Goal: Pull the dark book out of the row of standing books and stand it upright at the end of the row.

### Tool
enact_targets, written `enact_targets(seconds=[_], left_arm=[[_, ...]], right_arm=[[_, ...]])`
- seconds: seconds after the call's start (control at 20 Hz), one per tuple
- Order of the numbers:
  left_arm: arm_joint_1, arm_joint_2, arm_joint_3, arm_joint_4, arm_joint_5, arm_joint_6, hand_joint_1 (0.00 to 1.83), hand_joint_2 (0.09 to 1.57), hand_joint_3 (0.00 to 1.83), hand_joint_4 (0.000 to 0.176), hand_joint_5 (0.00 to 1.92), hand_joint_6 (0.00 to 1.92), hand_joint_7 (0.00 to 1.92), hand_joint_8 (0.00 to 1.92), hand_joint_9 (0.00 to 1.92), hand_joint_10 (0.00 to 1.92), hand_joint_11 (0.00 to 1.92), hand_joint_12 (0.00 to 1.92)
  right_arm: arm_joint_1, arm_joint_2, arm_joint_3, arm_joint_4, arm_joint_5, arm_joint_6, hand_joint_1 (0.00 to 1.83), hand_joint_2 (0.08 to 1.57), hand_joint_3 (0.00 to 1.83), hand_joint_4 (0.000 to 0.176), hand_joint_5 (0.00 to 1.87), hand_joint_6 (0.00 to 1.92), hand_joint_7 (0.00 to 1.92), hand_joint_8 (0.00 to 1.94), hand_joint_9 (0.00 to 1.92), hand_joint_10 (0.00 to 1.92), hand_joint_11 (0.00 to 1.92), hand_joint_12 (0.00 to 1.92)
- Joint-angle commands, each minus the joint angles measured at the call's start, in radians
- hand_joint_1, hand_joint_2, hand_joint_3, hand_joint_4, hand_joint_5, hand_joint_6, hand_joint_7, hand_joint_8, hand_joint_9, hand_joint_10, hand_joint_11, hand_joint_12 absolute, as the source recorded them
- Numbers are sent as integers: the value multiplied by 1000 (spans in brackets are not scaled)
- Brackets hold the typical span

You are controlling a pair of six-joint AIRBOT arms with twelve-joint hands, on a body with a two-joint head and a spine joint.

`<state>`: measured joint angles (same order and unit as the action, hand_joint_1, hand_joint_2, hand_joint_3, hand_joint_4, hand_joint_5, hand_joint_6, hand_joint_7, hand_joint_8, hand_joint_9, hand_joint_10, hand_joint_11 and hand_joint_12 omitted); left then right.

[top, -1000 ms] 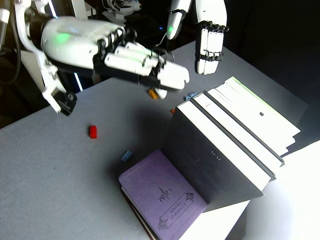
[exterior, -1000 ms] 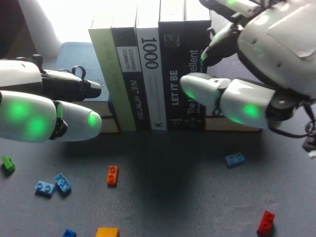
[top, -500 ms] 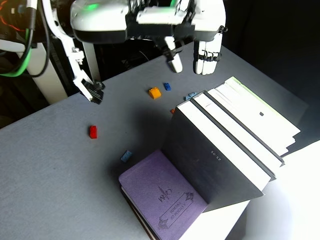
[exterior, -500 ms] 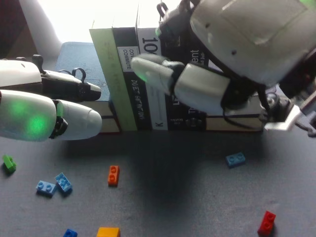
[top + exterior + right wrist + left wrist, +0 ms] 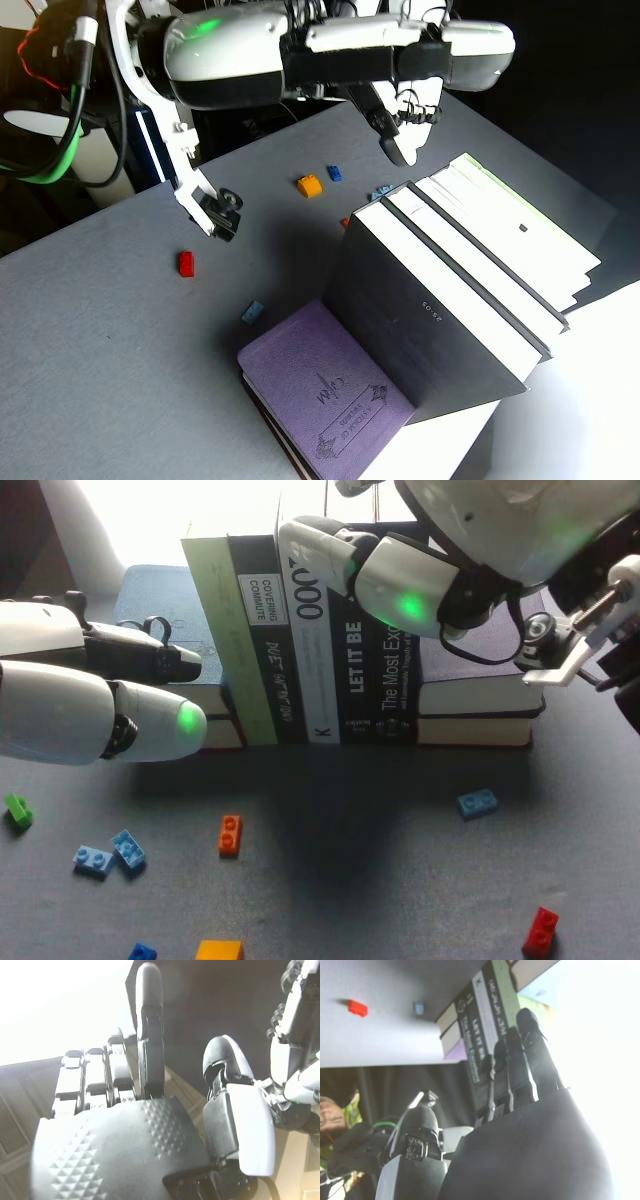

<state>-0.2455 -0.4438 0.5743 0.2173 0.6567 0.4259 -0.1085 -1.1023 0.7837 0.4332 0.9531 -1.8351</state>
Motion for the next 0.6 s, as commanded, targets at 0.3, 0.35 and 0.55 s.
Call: enact_targets(seconds=[0.3, 0.35, 0.55], left_arm=[[-13, 7, -1, 8, -93, -1, 42, 1328, 3, 25, 184, 0, 219, 0, 249, 0, 333, 17], [-13, 7, -1, 8, -90, -1, 36, 1331, 4, 22, 194, 5, 221, 2, 253, 3, 336, 18], [-13, 7, -2, 8, -87, -1, 46, 1335, 3, 26, 187, 0, 216, 0, 262, 5, 354, 23]], right_arm=[[9, -24, 60, -35, 102, 36, 0, 1232, 0, 0, 1054, 23, 215, 0, 0, 0, 0, 0], [3, -25, 63, -30, 102, 37, 0, 1234, 0, 0, 1048, 20, 212, 0, 0, 0, 0, 0], [-19, -26, 70, -1, 83, 48, 0, 1231, 0, 0, 1052, 19, 227, 5, 0, 0, 0, 0]])
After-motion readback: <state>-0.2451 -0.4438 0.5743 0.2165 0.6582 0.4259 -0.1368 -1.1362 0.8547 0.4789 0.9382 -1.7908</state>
